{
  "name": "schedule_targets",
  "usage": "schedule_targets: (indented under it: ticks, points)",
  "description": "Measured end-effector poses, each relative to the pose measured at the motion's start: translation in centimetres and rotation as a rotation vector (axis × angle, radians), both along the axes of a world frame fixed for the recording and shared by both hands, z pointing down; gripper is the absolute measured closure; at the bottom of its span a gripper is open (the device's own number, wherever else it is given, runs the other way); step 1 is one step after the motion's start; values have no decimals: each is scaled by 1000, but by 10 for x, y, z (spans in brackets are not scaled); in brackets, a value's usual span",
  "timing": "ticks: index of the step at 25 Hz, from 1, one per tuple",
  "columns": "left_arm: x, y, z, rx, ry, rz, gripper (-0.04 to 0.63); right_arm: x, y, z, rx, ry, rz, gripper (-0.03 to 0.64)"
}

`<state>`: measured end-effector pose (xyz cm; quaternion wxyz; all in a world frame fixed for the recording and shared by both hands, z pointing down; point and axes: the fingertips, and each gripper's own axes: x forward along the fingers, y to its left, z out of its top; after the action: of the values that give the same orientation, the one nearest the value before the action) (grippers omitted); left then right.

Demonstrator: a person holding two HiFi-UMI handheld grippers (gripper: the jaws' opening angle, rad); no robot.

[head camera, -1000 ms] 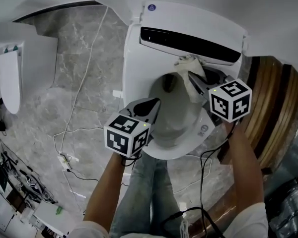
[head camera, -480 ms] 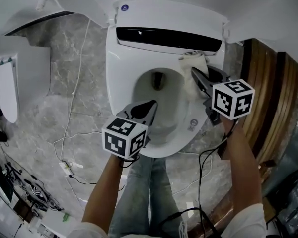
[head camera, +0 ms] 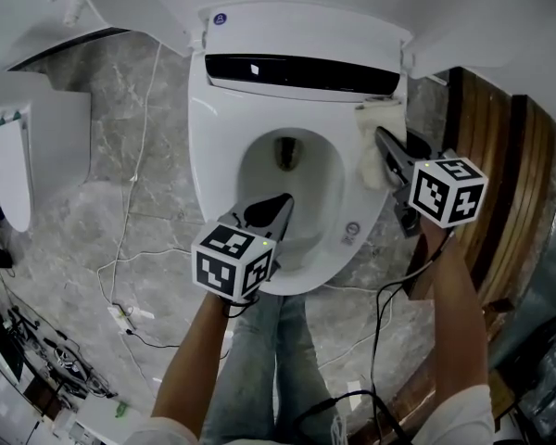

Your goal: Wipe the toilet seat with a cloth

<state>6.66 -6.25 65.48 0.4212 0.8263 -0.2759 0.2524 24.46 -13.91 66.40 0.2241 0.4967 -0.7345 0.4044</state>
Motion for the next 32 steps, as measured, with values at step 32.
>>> schedule_targets:
  ticks: [32]
  points:
    - [-34,-25,-60,73,-11,-55,584,-28,29,-21,-83,24,139,517]
